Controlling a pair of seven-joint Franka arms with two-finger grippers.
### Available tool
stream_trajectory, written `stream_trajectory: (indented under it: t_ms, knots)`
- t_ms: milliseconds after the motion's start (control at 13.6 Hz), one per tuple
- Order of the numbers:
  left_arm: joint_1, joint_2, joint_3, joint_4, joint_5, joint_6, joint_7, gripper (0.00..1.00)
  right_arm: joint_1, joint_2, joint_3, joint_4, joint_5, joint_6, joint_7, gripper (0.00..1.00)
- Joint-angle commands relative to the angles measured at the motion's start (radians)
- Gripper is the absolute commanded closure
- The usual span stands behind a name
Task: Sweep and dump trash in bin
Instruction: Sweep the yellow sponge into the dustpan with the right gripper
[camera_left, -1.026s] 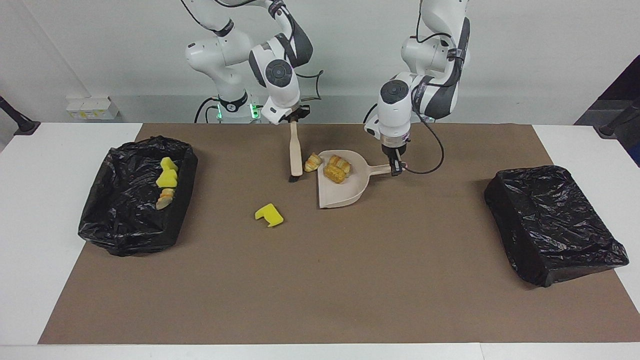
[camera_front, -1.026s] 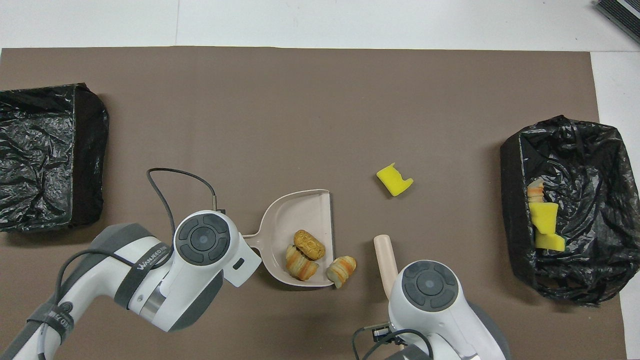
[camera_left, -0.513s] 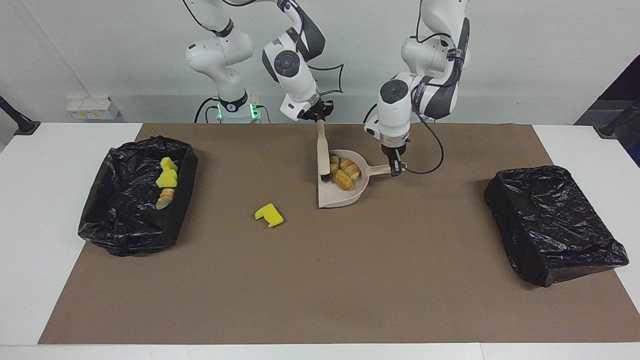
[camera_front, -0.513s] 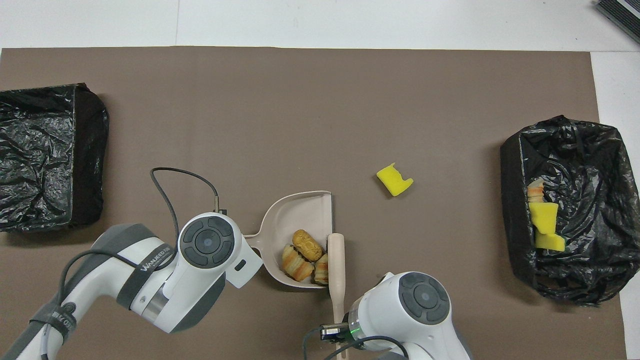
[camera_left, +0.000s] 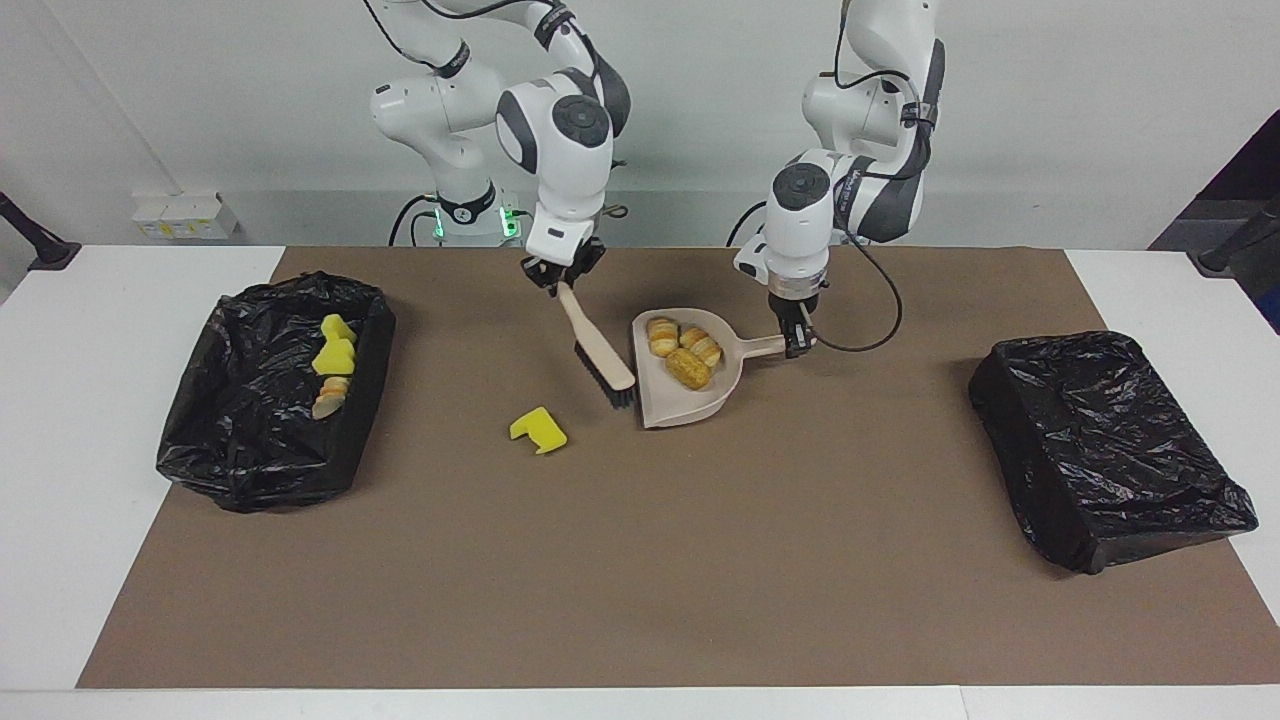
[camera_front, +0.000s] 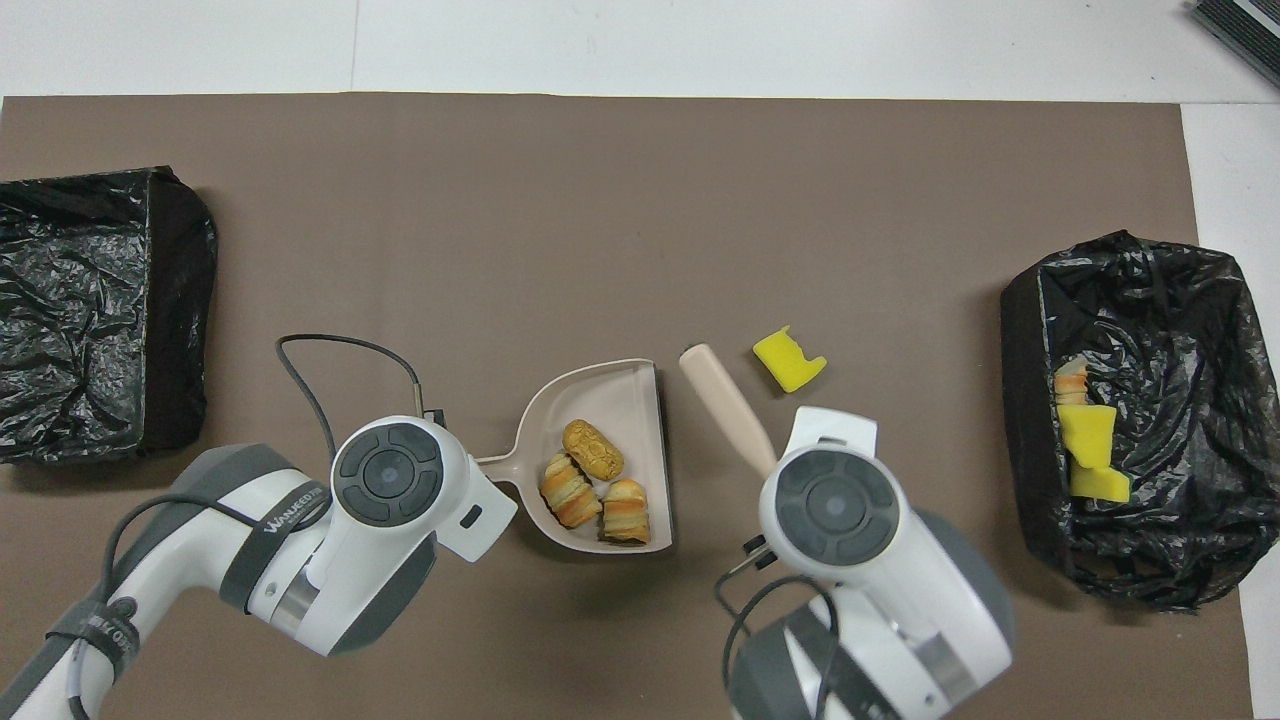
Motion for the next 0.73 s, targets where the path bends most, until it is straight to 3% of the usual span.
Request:
stream_trajectory:
  t_ms: [0, 147, 293, 440, 659]
  knots:
    - [0.011, 0.082, 0.010, 0.133, -0.012, -0.055, -0.022, 1.00, -0.159, 0.159, 0.013, 0.199, -0.149, -0.035, -0.215, 1.00]
    - [0.024, 0.186, 0.008, 0.304, -0.015, -0.196, -0.022, 1.00, -0.204, 0.246, 0.013, 0.290, -0.272, -0.034, -0.281, 1.00]
    - [0.016, 0.234, 0.008, 0.385, -0.018, -0.254, -0.024, 1.00, -0.224, 0.308, 0.014, 0.304, -0.318, -0.009, -0.279, 1.00]
    - [-0.004, 0.254, 0.008, 0.411, -0.021, -0.291, -0.031, 1.00, -0.221, 0.274, 0.017, 0.240, -0.288, -0.029, -0.272, 1.00]
    - [-0.033, 0.259, 0.008, 0.412, -0.013, -0.314, -0.093, 1.00, -0.201, 0.195, 0.020, 0.102, -0.064, -0.012, -0.235, 1.00]
